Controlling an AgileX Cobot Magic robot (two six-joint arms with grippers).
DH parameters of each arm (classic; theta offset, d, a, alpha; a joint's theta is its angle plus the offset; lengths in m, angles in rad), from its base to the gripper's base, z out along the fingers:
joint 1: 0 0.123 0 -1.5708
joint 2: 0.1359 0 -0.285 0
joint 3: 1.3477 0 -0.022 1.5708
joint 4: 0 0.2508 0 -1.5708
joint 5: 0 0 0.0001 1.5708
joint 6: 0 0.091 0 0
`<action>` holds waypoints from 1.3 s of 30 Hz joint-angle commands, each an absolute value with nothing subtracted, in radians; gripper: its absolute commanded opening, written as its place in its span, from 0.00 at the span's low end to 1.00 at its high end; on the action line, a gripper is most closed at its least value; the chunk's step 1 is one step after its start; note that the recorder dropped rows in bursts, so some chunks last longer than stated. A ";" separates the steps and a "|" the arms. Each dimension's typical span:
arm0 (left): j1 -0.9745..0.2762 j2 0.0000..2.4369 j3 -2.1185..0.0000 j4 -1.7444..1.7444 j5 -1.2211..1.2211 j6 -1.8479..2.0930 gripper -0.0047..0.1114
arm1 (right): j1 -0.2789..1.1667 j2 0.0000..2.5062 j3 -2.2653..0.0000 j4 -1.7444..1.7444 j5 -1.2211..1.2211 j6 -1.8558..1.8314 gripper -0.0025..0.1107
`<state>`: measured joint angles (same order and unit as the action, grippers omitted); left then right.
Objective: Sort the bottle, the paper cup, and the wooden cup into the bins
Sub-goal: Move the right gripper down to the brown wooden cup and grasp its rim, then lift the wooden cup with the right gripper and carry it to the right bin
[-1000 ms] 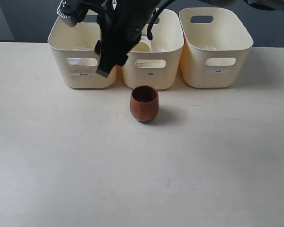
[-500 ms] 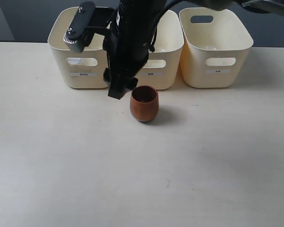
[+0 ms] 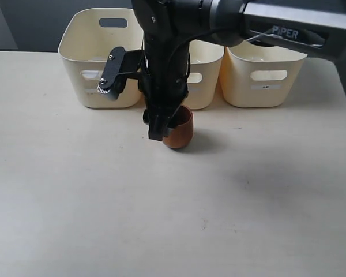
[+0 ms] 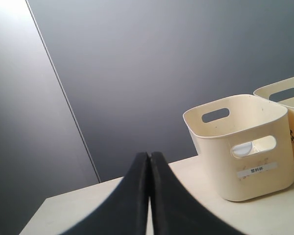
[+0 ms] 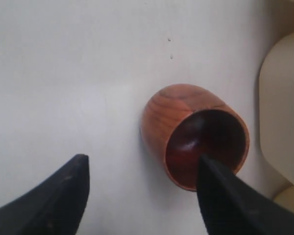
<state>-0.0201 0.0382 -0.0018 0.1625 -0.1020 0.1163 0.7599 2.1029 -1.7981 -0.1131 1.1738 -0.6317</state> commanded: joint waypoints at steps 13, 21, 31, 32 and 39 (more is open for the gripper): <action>-0.022 0.036 0.000 0.163 -0.107 0.114 0.04 | 0.756 2.191 -1.800 -0.257 1.069 -0.541 0.56; -0.022 0.036 0.000 0.163 -0.107 0.114 0.04 | 0.720 2.191 -1.800 -0.192 1.084 -0.538 0.56; -0.022 0.036 0.000 0.163 -0.107 0.114 0.04 | 0.666 2.228 -1.800 -0.024 1.079 -0.584 0.56; -0.022 0.036 0.000 0.163 -0.107 0.114 0.04 | 0.666 2.245 -1.800 -0.026 1.081 -0.584 0.56; -0.022 0.036 0.000 0.163 -0.107 0.114 0.04 | 0.666 2.273 -1.800 -0.070 1.065 -0.611 0.03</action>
<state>-0.0201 0.0382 -0.0018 0.1625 -0.1020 0.1163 0.6687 2.2794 -1.7981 -0.0518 1.0719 -0.5843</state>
